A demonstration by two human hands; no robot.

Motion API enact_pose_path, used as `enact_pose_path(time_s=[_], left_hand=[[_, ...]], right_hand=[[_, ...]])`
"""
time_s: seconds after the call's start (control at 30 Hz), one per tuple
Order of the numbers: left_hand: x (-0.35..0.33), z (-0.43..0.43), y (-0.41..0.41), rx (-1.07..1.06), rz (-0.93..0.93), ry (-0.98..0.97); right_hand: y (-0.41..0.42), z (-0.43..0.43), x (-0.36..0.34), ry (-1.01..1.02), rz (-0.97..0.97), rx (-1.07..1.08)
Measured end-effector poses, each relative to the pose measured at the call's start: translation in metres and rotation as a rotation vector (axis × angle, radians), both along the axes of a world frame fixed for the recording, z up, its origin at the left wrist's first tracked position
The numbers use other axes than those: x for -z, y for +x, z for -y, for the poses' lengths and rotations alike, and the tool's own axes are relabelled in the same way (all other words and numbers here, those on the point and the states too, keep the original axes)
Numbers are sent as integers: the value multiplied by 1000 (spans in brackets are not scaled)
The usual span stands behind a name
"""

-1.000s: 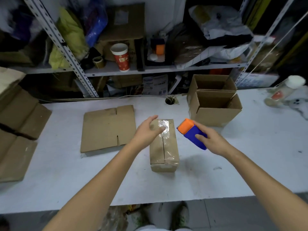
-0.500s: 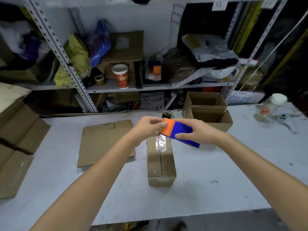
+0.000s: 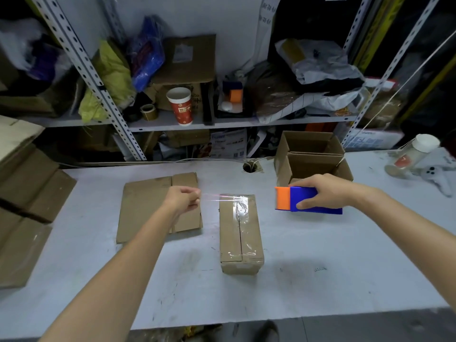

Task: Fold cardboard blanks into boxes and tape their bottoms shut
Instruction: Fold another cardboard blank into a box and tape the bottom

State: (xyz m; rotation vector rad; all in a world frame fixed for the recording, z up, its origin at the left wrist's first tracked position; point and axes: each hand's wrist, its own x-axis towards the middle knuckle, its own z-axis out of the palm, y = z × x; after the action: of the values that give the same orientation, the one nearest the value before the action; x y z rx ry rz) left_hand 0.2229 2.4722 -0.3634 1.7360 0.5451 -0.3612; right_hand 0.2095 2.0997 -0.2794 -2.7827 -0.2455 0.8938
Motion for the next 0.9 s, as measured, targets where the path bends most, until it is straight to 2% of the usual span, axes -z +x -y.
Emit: enact_pose_path(time_s=[0.27, 0.43, 0.57, 0.73, 0.83, 0.9], left_hand=[[16, 15, 24, 37, 48, 35], [49, 25, 32, 56, -33, 238], [74, 38, 24, 29, -98, 183], [83, 54, 19, 9, -213, -3], [72, 46, 16, 120, -257, 159], [64, 44, 13, 137, -212, 145]], right_hand=[[48, 0, 26, -69, -59, 19], [57, -16, 48, -140, -118, 12], [54, -31, 69, -114, -134, 44], [46, -50, 88, -20, -110, 56], [44, -49, 91, 3, -109, 88], [43, -49, 92, -11, -103, 83]])
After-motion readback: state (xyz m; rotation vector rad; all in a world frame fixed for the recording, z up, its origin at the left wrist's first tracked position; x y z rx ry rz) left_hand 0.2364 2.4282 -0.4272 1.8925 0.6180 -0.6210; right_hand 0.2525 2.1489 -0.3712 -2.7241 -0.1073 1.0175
